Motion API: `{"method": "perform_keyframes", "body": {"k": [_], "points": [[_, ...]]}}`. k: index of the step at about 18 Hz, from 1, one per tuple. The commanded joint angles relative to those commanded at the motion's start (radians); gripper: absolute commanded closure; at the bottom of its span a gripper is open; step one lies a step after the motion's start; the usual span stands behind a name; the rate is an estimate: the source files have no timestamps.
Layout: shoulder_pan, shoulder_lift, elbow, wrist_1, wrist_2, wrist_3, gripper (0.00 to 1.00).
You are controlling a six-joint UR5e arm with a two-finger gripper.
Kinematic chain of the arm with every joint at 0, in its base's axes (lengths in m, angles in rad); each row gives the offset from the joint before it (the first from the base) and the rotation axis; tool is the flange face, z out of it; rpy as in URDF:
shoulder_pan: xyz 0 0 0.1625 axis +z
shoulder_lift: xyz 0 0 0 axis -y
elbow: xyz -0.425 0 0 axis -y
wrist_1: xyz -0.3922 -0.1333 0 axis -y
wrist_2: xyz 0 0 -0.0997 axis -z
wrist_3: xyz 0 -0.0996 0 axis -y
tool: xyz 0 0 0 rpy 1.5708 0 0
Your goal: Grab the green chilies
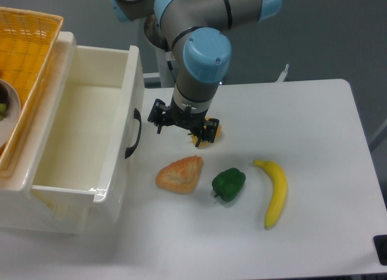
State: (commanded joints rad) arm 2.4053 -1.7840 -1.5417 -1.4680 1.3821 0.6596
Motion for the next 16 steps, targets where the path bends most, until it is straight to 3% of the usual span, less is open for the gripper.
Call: {"method": "perform_keyframes", "body": {"k": [6, 10, 16], "points": [[0.002, 0.000, 0.000, 0.002, -0.003, -0.006, 0.00], [0.003, 0.002, -0.044, 0.079, -0.002, -0.020, 0.00], [0.003, 0.020, -0.081, 0.094, 0.002, -0.028, 0.00]]}}
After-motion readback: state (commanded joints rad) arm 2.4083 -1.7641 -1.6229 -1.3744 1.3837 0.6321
